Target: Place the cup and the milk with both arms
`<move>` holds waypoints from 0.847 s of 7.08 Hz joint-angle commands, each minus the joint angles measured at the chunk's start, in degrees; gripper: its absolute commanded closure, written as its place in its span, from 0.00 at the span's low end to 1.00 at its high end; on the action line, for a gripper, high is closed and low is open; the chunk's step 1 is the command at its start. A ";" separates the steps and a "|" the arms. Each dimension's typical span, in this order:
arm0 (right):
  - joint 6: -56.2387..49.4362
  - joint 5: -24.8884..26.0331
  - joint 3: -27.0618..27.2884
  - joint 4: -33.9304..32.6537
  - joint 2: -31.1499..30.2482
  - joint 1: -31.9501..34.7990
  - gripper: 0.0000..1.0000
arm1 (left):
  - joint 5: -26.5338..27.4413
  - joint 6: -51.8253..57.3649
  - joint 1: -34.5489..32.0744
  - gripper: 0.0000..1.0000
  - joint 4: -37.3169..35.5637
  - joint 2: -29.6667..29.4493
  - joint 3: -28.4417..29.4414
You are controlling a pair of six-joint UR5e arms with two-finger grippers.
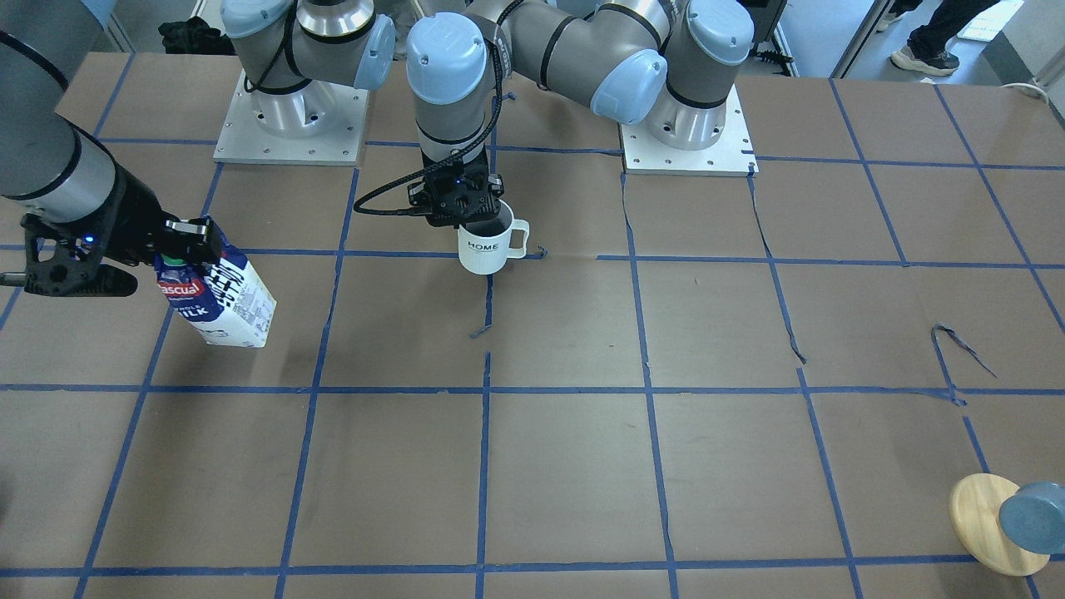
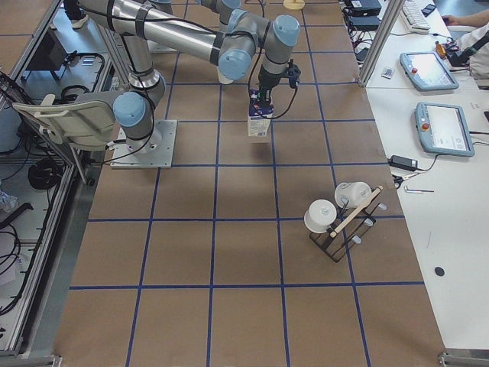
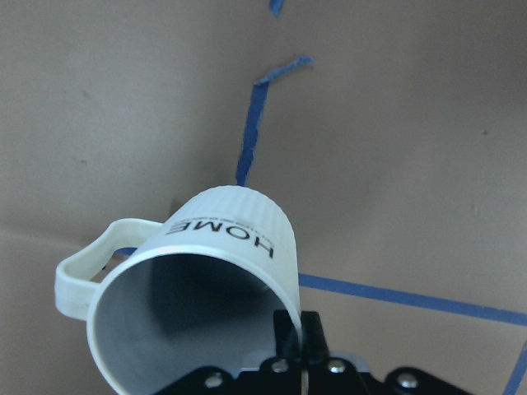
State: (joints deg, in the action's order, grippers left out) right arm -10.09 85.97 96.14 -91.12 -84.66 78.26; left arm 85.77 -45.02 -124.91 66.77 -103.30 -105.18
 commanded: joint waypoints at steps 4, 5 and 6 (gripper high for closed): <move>9.10 -2.92 -2.54 1.03 1.35 6.80 0.95 | 2.21 9.14 6.32 0.00 -0.59 -1.20 1.64; 10.16 -2.92 -2.28 2.95 0.30 8.56 0.96 | 2.21 15.08 11.57 0.00 -0.59 -0.51 2.78; 11.05 -3.09 -1.32 4.80 -1.02 9.88 0.96 | 2.56 22.62 16.06 0.00 0.20 0.89 4.09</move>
State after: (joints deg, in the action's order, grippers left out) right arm -0.44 83.05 93.98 -88.47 -84.26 86.27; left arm 88.06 -30.38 -114.43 66.38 -103.72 -102.54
